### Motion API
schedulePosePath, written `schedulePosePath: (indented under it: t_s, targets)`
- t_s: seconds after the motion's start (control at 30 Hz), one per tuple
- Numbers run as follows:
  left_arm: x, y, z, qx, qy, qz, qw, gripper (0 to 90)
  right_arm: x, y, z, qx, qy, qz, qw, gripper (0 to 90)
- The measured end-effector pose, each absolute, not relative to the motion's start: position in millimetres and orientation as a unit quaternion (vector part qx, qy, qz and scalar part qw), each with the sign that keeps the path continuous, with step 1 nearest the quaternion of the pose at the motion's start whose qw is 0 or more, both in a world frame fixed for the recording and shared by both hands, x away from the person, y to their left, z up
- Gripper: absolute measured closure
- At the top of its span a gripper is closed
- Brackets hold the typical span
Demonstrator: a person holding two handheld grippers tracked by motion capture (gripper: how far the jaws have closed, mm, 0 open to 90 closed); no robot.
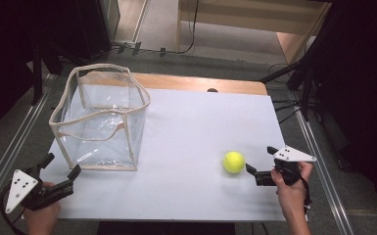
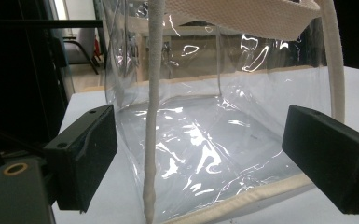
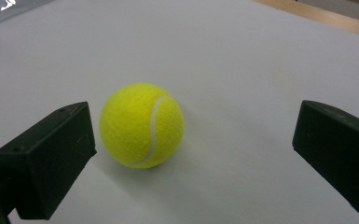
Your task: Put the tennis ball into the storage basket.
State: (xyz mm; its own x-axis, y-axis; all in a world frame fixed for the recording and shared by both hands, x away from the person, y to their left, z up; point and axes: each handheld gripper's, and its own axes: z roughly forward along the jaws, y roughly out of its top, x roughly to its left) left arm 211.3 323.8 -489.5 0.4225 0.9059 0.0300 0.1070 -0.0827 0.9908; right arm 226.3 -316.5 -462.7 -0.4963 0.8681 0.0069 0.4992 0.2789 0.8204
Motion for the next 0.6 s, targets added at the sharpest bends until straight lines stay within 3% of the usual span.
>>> schedulePosePath:
  t_s: [0.6]
  targets:
    - [212,324,-490,0.641,0.395,0.364,0.549,10.4,245,-289,-462,0.423,0.814,0.358,0.176,0.0]
